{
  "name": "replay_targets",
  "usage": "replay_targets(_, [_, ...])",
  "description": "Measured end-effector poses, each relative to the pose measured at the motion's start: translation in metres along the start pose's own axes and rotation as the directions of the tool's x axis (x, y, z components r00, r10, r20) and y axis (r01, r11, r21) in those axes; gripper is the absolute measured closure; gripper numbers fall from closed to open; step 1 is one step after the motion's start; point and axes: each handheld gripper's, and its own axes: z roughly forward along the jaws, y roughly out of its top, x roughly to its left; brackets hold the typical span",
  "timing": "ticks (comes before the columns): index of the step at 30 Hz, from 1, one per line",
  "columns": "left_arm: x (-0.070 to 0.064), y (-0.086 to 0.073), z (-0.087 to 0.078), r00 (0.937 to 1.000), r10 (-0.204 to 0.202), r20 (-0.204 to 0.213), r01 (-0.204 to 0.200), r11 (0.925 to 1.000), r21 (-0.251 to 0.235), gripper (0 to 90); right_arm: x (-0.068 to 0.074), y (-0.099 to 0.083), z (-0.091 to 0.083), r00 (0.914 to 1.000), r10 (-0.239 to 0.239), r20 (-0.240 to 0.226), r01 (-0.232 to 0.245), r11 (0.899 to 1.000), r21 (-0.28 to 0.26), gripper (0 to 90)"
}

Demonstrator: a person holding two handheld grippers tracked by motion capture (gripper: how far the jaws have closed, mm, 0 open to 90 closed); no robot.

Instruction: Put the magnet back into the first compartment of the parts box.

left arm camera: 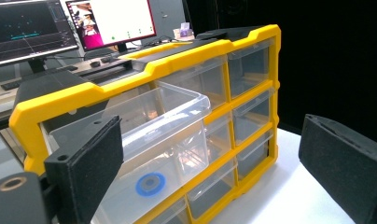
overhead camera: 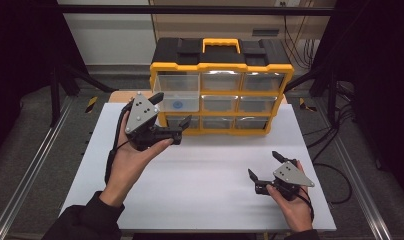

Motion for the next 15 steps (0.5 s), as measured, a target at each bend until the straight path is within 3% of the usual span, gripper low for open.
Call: replay_targets(15, [-0.0074,-0.0074,-0.0012,0.9999,-0.005,0.013,0.005,1.0,0.002,6.0,0.0,0.0002,0.0004,1.0,-0.006,-0.001,0.006,1.0,-0.001,3.8])
